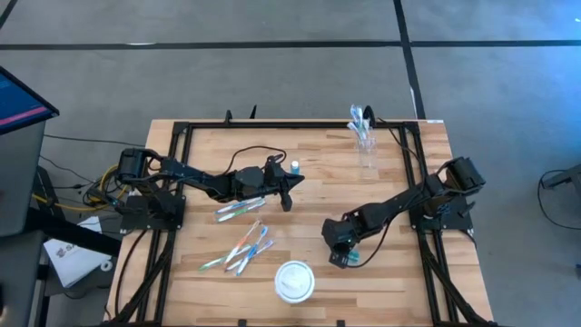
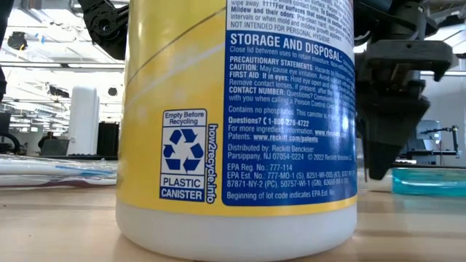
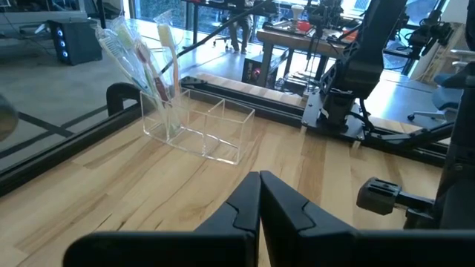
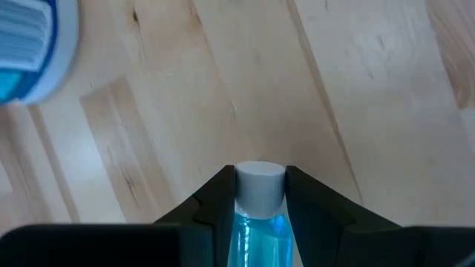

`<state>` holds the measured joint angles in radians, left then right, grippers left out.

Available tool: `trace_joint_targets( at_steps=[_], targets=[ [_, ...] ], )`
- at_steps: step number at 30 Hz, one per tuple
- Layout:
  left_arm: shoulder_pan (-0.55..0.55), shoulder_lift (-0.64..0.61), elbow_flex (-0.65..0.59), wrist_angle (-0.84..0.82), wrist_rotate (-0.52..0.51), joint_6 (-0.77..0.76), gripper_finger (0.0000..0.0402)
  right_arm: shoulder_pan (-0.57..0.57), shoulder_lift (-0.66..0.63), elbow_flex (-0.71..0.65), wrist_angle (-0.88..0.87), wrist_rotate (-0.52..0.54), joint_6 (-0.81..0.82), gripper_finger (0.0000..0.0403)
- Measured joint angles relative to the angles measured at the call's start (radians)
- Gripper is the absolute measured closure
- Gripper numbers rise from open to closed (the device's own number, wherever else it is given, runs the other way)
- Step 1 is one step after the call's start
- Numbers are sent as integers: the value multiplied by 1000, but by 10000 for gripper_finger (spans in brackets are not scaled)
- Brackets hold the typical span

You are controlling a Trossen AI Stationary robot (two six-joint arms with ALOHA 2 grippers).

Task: Pick & Place toothbrushing station
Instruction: Put the blue mouthwash into the transparent organizer

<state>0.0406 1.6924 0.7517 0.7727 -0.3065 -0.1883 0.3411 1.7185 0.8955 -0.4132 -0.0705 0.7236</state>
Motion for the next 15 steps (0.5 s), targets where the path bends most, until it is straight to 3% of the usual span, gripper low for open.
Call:
trace_joint_targets(
  at_steps=[8,15],
  targets=[
    [0,0,0,-7,0,0,401,0,1,0,-28,17,-26,297],
    [0,0,0,-11,0,0,401,0,1,-1,-42,39,-28,324]
  ],
)
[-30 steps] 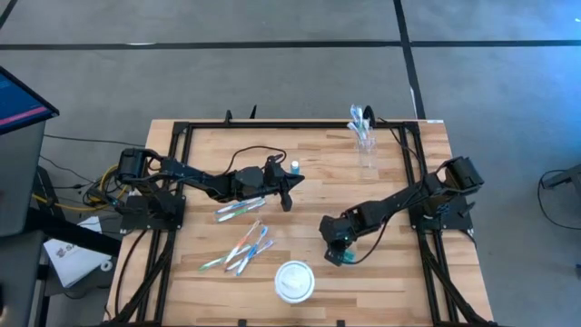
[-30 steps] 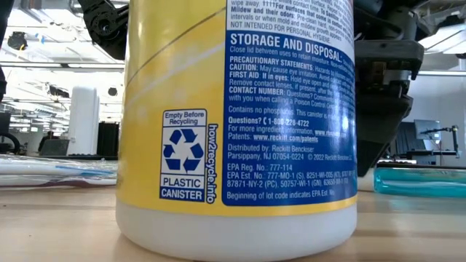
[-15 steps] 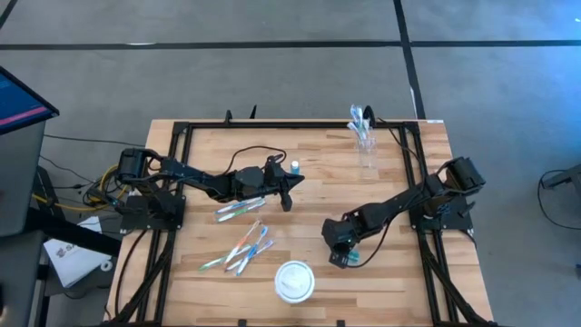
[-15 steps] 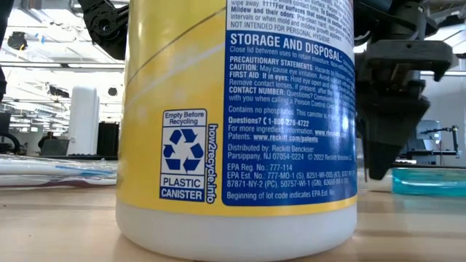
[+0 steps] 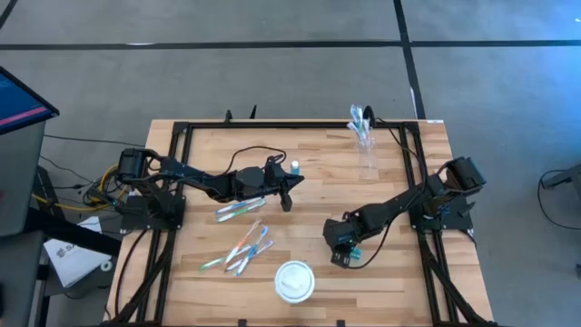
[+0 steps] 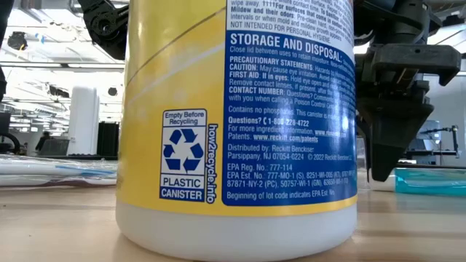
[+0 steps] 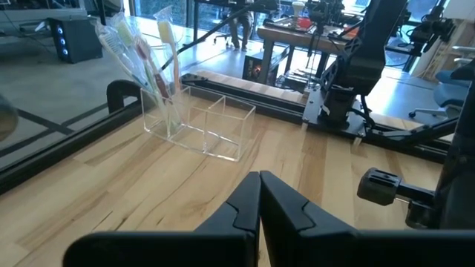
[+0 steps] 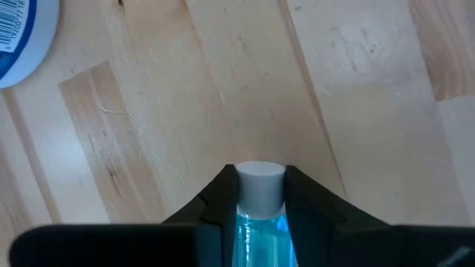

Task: Pick & Place toothbrushing station
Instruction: Put the blue mouthwash into the transparent organizer

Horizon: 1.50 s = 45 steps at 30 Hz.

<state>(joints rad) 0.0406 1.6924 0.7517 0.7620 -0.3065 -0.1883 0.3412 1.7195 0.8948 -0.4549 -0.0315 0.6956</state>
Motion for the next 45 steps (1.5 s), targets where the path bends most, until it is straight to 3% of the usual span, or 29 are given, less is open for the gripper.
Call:
trace_joint_targets(
  at_steps=[27,36,45],
  targets=[
    [6,0,0,-30,0,0,401,4,-1,61,-72,86,-52,333],
    [6,0,0,-30,0,0,401,3,-2,62,-92,86,-52,284],
    [6,0,0,-30,0,0,401,3,61,69,-86,84,-77,298]
  ],
)
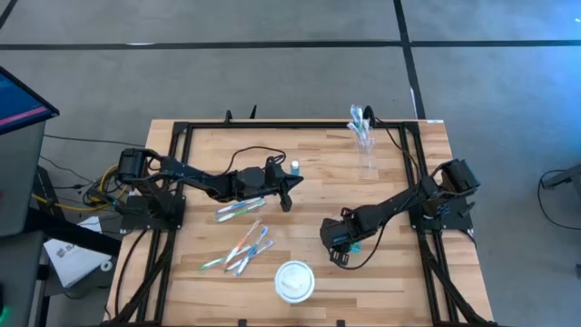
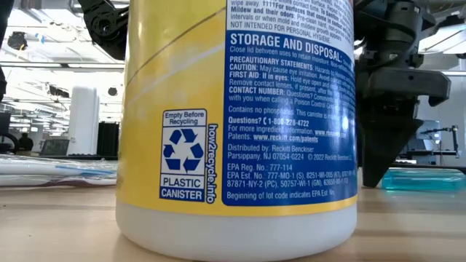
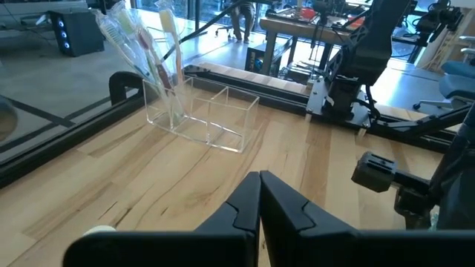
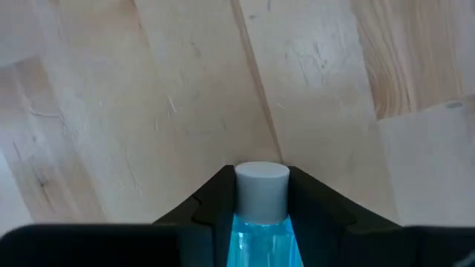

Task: Pick & Place toothbrushing station
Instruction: Put the blue mouthwash into the transparent organizer

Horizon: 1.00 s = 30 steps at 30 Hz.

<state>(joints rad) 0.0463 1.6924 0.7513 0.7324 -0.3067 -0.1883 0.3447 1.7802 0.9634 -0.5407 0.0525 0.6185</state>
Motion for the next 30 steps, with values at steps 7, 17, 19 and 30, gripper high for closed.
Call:
trace_joint_targets(
  at_steps=[7,17,19,30],
  targets=[
    [0,0,0,0,0,0,401,0,5,-1,11,1,-1,319],
    [0,0,0,0,0,0,401,0,-110,-7,-1,159,-28,321],
    [0,0,0,0,0,0,401,-1,-140,-7,-1,207,-30,321],
    [0,0,0,-1,0,0,401,-1,-325,-32,5,438,-95,321]
  ],
)
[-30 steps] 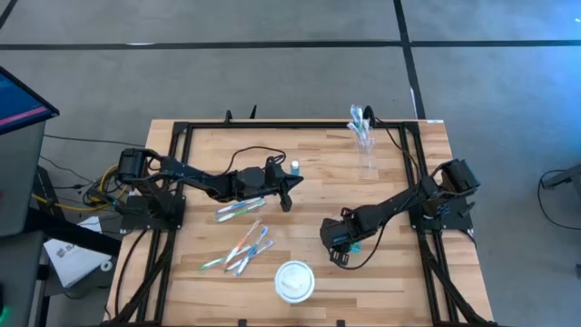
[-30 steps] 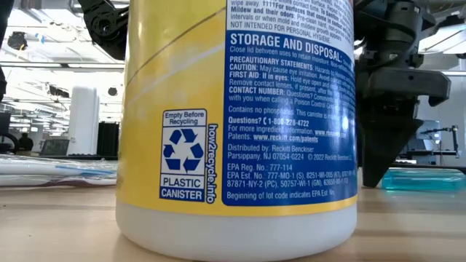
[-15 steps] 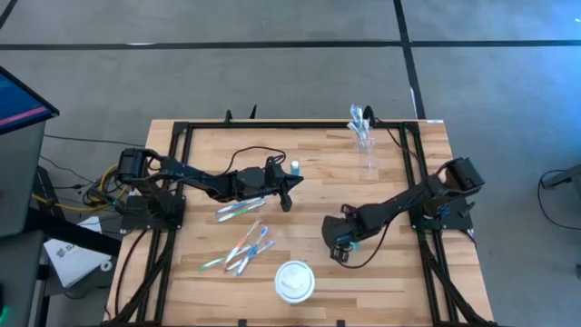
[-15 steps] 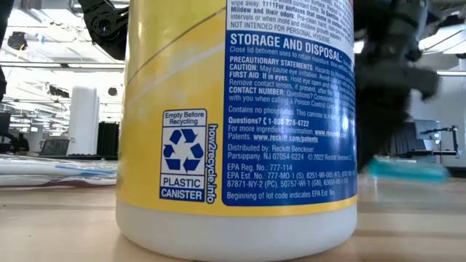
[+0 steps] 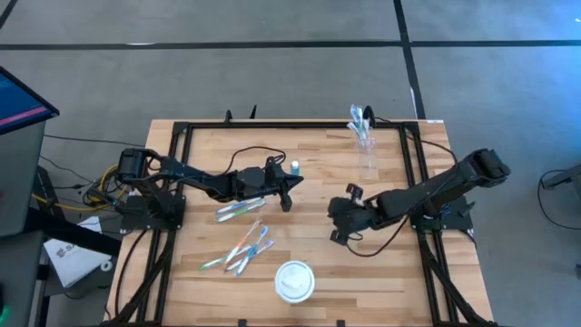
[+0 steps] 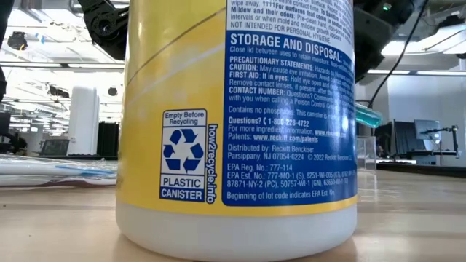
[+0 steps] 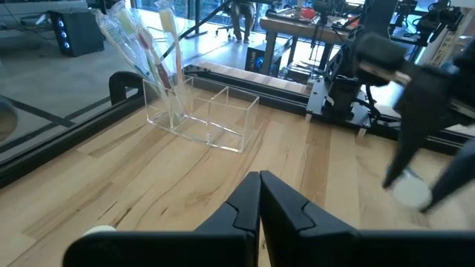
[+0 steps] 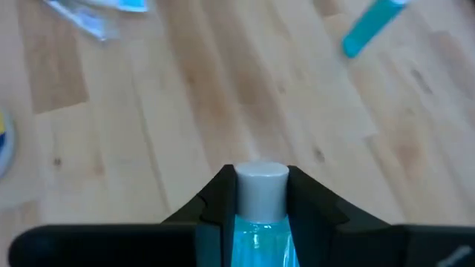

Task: Pick & Place toothbrushing station
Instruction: Put the blue mouthwash into the transparent organizer

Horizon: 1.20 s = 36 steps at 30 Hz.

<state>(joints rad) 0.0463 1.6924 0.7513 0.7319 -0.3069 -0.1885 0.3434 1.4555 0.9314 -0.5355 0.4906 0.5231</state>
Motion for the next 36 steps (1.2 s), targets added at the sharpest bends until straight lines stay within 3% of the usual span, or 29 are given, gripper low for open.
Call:
trace_joint_targets(
  at_steps=[17,25,31,36],
  targets=[
    [0,0,0,0,0,0,401,-130,-392,-325,259,239,-90,321],
    [0,0,0,0,0,0,401,-214,-564,-463,405,267,-167,321],
    [0,0,0,0,-2,0,401,-288,-645,-511,444,280,-219,321],
    [0,0,0,0,-5,0,401,-362,-691,-590,594,276,-280,321]
  ],
)
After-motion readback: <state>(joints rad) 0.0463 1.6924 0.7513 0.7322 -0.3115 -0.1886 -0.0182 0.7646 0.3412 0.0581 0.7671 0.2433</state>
